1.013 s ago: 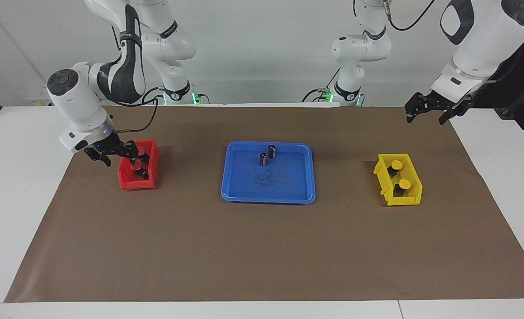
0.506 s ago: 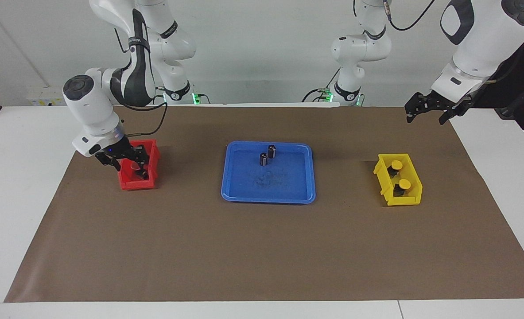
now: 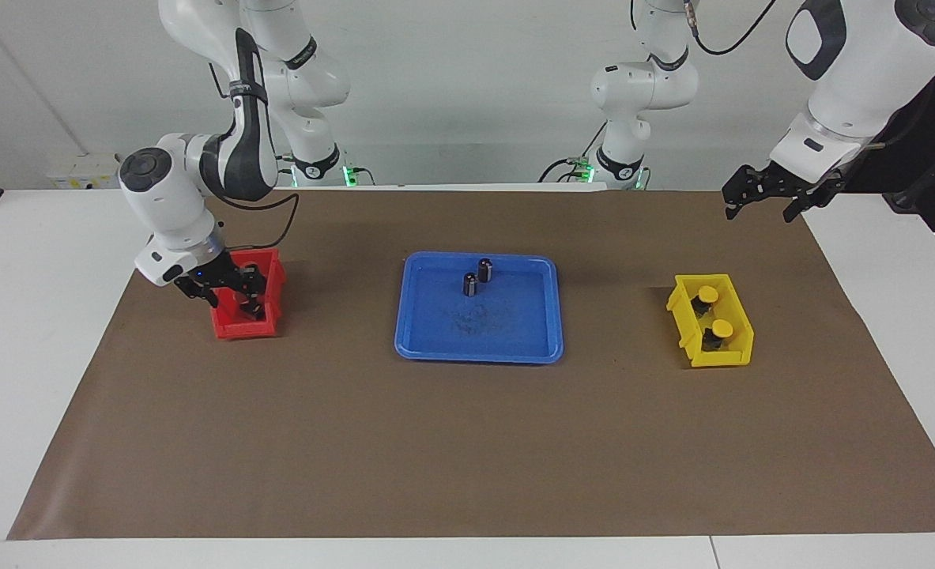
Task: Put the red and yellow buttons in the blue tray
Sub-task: 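Reach the right gripper down and grasp a red button in the red holder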
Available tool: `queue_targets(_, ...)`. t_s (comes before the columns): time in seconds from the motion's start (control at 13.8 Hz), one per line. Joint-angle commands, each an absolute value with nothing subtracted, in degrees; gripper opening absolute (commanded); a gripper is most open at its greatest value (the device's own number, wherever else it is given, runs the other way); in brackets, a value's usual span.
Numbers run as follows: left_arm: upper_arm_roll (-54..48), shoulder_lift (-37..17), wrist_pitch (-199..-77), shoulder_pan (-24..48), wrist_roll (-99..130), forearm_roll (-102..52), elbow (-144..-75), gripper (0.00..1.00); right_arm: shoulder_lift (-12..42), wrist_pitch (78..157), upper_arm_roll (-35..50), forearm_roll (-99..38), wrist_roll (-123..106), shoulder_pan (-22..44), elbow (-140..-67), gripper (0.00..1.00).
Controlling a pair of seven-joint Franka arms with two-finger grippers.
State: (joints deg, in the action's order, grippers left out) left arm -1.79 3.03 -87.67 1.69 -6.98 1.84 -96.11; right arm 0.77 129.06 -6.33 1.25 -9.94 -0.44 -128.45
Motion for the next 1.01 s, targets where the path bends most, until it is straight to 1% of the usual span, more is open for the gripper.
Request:
queue_targets(0.0, -1.9, 4.6, -87.5, 1.3, -7.2, 1.7, -97.6, 1.0, -0.5, 131.3, -6.0, 0.8, -10.1, -0.7, -130.7, 0.72)
queue_targets(0.36, -1.9, 4.6, -87.7, 1.3, -7.3, 1.8, -97.6, 1.0, -1.2, 133.3, -6.0, 0.9, -10.1, -0.6, -132.8, 0.72)
queue_targets(0.65, -1.8, 4.8, -85.3, -0.4, -5.6, 2.1, -97.5, 1.0, -1.7, 133.8, -6.0, 0.9, -10.1, -0.5, -133.9, 0.68)
queue_targets(0.8, -1.8, 5.0, -86.4, -0.6, -6.1, 2.1, -98.1, 1.0, -1.8, 133.9, -5.9, 0.9, -10.1, -0.5, -134.4, 0.67)
queue_targets(0.94, -1.6, 6.2, -92.4, -2.3, -6.0, 2.0, -102.5, 0.99, -1.8, 134.4, -6.0, 0.9, -10.1, -0.5, -134.6, 0.65)
